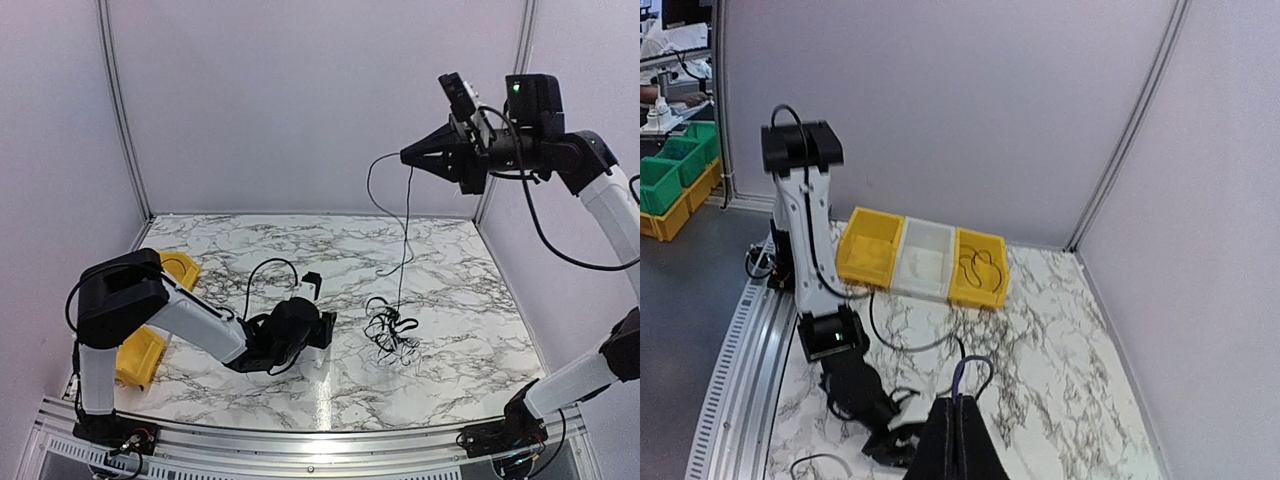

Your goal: Untangle the cables

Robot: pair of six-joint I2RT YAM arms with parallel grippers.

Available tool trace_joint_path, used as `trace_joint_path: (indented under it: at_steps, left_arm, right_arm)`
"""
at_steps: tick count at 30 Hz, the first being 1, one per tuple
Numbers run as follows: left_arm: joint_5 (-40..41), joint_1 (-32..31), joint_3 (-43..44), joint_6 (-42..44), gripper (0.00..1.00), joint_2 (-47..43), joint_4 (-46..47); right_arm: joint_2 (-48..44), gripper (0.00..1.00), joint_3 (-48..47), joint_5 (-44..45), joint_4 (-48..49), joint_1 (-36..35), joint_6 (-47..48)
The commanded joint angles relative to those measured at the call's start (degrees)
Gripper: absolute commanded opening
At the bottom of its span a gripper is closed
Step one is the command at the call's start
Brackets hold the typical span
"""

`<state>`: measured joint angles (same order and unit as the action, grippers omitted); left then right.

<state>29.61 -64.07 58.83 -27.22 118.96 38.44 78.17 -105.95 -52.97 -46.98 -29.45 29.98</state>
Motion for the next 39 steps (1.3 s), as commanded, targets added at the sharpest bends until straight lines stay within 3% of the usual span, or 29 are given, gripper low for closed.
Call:
trace_joint_path:
  at_steps: [1, 5, 11, 17, 23, 33, 36, 39]
  left_arm:
    - [5.0, 0.3, -6.6, 0.7, 0.56, -13.7, 0.7]
    - [5.5, 0.3, -13.6, 5.5, 0.65, -23.4, 0.3]
    - [-10.1, -0.1, -16.7, 20.0, 0.69, -33.3, -1.6]
    - [-20.8, -1.4, -10.3, 29.5, 0.74, -35.3, -6.9]
    - [-22.7, -1.4, -2.1, 34.0, 0.71, -31.1, -10.9]
    - [-24.9, -0.6, 6.5, 35.7, 0.52, -23.5, -11.9]
    - [-24.2, -0.3, 8.2, 36.2, 0.37, -22.0, -12.0]
    - [-24.7, 0.0, 8.6, 36.0, 0.10, -22.3, -12.0]
  right_arm:
    - [-1.8, 0.00, 10.7, 5.2, 3.9, 0.3, 0.3]
    - [-2.9, 0.00, 21.6, 6.2, 7.0, 0.3, 1.0]
    - [-2.6, 0.00, 28.5, 4.0, 9.6, -0.7, 1.0]
    - [-2.0, 0.00, 30.3, 2.4, 10.7, -1.5, 0.5]
    - [-2.1, 0.00, 30.7, 0.8, 10.5, -1.7, 0.6]
    - [-3.1, 0.00, 32.3, 0.8, 11.0, -1.8, 0.5]
    - [-3.2, 0.00, 32.9, 0.8, 11.4, -1.8, 0.5]
    - [-3.4, 0.00, 33.8, 1.0, 11.9, -1.8, 0.5]
